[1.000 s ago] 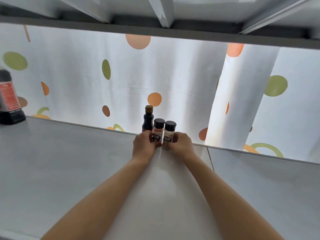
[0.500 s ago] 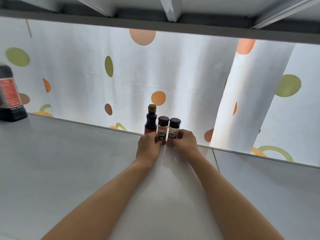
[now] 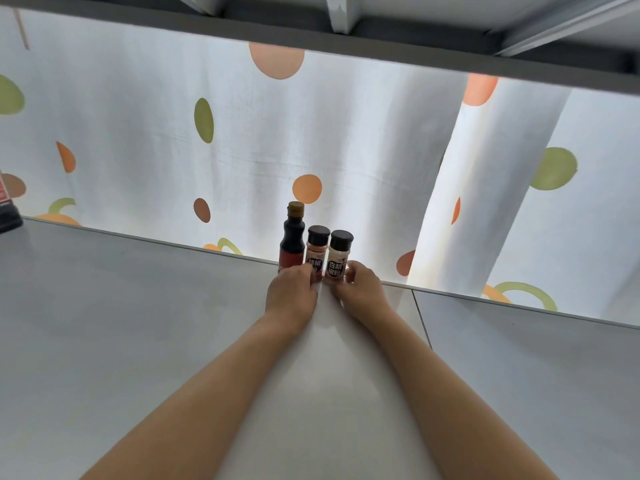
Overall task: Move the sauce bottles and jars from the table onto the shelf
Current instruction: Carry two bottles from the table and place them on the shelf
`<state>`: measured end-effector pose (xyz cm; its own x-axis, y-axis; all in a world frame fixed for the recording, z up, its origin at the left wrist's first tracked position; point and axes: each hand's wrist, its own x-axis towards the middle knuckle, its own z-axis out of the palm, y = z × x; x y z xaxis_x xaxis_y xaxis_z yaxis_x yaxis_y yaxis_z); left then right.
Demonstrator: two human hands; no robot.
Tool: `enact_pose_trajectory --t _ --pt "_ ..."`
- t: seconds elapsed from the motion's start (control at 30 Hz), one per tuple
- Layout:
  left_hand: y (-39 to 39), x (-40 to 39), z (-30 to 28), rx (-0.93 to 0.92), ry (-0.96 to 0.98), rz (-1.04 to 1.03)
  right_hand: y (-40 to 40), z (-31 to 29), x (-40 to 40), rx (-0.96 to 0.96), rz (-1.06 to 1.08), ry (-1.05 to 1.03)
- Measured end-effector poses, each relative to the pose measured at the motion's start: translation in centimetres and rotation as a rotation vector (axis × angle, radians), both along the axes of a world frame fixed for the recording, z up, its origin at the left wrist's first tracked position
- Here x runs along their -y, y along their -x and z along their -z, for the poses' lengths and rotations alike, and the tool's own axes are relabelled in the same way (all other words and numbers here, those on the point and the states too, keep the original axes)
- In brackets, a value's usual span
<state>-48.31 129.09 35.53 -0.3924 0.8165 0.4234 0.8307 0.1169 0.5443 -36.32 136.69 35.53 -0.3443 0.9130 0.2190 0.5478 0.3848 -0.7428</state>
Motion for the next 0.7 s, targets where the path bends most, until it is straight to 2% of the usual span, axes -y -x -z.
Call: enact_pose_trajectory --t 0.17,0.33,0.5,0.57,0.7 --pt "-0.2 0.0 0.4 -0.22 0.122 0.056 -1.1 0.6 3.1 0.538 0.164 -0.264" --pt "-0.9 0.7 0.1 -0.35 0.179 0.175 -3.3 0.8 5.0 0.635 0.057 -0.159" --pt "-1.3 2.2 0.3 -0.231 0.216 0.201 -4.1 0.5 7.1 0.751 0.01 -0.042" --pt "-1.5 3.6 0.4 -0.232 0.298 0.234 -4.4 0.2 8.3 0.759 0.005 -0.022" --pt "-2.4 7.7 0.5 -0.351 0.49 0.271 -5.8 0.1 11.2 0.803 -0.082 0.015"
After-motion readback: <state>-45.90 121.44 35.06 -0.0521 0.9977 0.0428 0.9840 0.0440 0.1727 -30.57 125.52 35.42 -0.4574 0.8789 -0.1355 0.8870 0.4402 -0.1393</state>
